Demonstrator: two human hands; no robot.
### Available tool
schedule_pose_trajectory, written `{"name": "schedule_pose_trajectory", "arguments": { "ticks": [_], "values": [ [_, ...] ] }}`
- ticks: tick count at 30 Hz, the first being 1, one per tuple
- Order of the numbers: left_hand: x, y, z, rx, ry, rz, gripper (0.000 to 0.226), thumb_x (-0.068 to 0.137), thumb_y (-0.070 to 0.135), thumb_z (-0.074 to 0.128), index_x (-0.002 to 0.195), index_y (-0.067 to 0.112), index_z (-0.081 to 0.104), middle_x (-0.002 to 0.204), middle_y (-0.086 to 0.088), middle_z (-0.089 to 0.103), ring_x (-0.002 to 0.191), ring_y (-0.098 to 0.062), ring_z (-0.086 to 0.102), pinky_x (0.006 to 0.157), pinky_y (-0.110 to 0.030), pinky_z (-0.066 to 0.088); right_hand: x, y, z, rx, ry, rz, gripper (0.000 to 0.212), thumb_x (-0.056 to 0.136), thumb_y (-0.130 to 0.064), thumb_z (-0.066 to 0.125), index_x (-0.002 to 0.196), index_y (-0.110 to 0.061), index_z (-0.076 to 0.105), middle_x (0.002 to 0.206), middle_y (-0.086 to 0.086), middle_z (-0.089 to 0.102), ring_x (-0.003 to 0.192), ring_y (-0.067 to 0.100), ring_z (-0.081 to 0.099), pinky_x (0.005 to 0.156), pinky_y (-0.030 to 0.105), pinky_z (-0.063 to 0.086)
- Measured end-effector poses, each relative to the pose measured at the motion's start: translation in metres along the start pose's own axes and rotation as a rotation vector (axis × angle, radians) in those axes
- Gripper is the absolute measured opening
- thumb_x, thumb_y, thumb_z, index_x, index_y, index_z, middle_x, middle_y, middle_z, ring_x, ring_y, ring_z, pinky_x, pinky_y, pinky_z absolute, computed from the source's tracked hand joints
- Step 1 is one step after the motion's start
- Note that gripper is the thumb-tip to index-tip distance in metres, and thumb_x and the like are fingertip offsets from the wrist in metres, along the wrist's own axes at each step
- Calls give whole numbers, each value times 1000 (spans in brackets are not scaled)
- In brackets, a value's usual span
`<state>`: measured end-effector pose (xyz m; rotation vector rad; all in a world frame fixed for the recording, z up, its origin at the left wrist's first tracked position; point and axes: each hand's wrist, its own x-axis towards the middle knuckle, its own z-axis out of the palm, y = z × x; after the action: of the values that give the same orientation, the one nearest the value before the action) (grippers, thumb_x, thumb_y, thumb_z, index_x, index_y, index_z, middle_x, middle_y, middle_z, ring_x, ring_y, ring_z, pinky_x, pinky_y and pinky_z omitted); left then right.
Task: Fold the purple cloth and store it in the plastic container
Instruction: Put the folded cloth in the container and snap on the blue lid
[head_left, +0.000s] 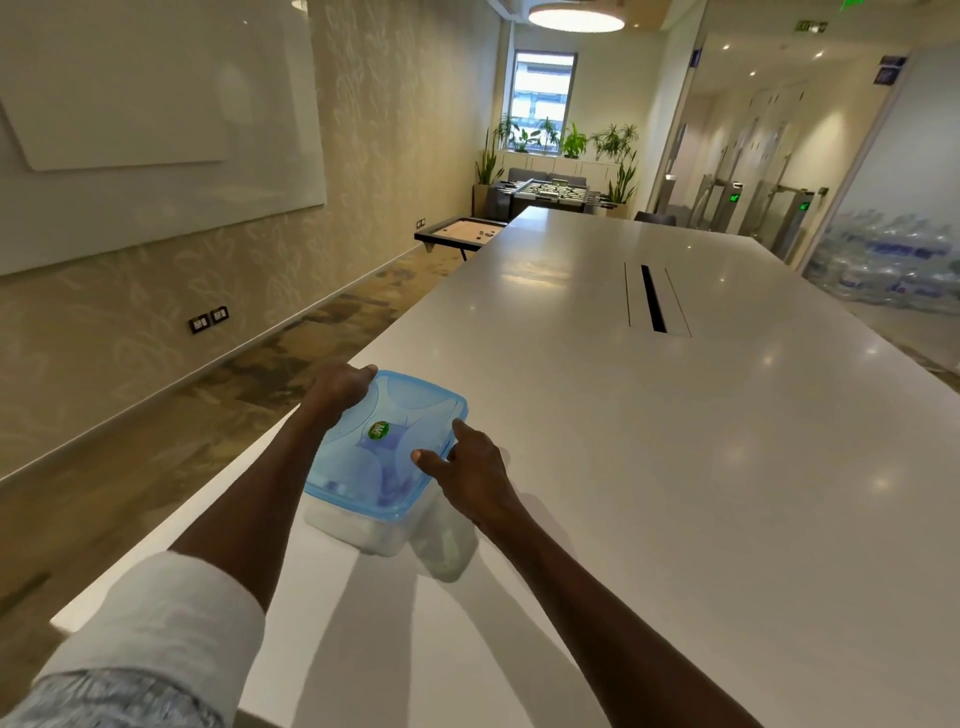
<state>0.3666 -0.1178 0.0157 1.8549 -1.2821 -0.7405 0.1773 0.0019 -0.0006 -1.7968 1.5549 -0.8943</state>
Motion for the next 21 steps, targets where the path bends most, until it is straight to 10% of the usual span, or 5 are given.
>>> {"name": "schedule_pose_trajectory", "arguments": {
  "ticks": [8,21],
  "values": [
    [20,4,3,-125,-131,-107,51,90,36,64,115,-8,61,102,-26,61,83,-30,55,73,-34,41,2,0,0,23,8,-1,40,87,-39,67,112,-8,58,110,12,68,98,32,63,86,43,54],
    [26,3,8,-171,-127,-147,33,90,23,66,65,8,51,69,-13,49,55,-21,43,52,-28,34,3,2,2,59,41,-18,42,85,-38,70,112,-8,59,105,11,70,90,29,65,80,40,56]
  ]
}}
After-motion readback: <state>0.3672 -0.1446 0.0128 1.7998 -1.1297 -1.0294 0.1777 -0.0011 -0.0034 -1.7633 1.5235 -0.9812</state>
